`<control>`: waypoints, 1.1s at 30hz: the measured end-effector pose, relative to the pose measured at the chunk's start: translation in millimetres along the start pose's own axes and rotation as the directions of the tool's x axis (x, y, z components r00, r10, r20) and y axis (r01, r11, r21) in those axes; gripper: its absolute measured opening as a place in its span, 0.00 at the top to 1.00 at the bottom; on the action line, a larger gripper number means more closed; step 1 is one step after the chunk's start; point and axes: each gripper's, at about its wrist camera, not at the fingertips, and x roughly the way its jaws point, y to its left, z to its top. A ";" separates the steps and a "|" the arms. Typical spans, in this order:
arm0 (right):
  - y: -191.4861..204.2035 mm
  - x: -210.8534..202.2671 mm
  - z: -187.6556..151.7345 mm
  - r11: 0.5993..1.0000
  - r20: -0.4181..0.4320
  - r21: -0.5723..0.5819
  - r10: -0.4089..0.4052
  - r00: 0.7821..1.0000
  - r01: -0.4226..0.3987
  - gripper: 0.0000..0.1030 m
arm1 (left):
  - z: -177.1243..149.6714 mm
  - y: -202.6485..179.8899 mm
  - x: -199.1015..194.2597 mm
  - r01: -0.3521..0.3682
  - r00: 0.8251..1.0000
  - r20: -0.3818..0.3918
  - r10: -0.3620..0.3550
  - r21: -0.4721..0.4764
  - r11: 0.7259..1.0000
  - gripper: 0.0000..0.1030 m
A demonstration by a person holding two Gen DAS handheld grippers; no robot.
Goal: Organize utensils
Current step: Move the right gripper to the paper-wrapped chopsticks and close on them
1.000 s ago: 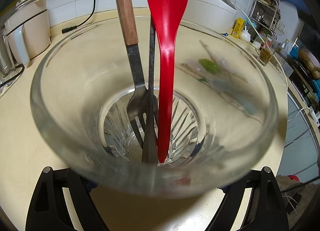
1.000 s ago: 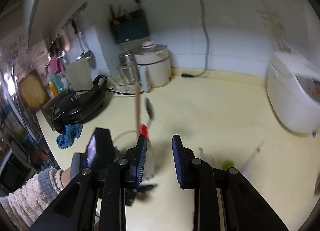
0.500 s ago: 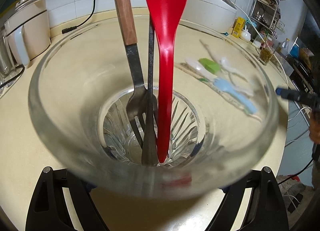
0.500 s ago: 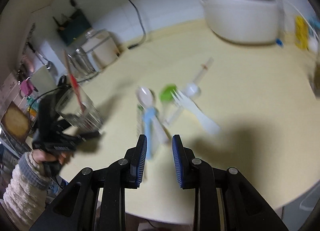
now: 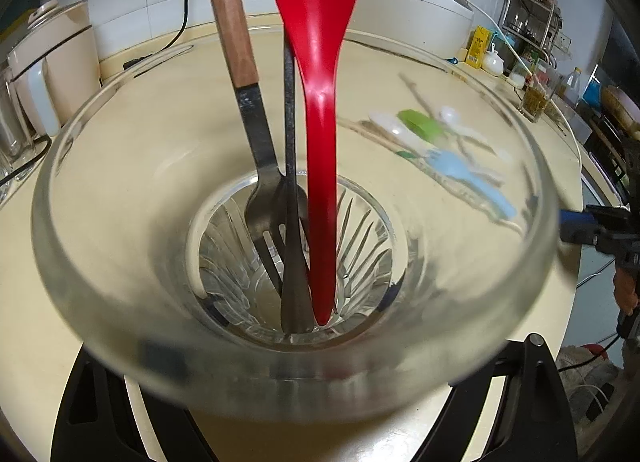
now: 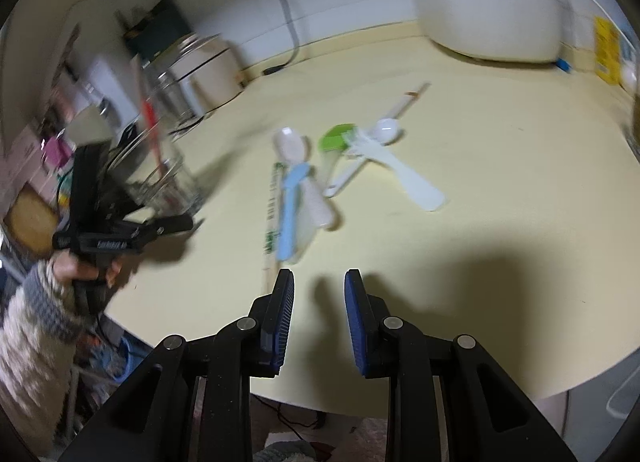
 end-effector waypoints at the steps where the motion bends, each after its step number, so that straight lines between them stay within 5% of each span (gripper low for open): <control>1: 5.5 2.2 -1.6 1.000 -0.002 -0.021 0.003 1.000 -0.003 0.75 | 0.0 0.0 0.0 0.000 1.000 0.000 0.000 0.000 1.000 0.12; 9: 32.9 18.7 -9.6 0.994 0.000 -0.112 0.004 1.000 -0.004 0.75 | 0.1 2.9 -1.8 0.011 1.000 0.005 -0.011 -0.014 1.000 0.12; 15: 57.1 29.6 -15.7 0.964 0.060 -0.241 -0.103 0.993 0.114 0.75 | -0.5 4.7 -2.5 0.014 1.000 0.006 -0.014 -0.017 1.000 0.12; 17: 69.7 33.7 -21.1 0.935 0.088 -0.308 -0.156 0.984 0.176 0.82 | -1.1 5.6 -2.5 0.013 1.000 0.006 -0.013 -0.016 1.000 0.12; 18: 73.4 34.3 -22.7 0.929 0.092 -0.326 -0.153 0.984 0.175 0.89 | -1.1 5.8 -2.5 0.013 1.000 0.006 -0.013 -0.016 1.000 0.12; 33: 72.2 9.1 -46.2 0.895 0.036 -0.435 -0.096 0.995 0.102 0.90 | -1.4 6.6 -1.3 0.015 1.000 0.005 -0.014 -0.015 1.000 0.11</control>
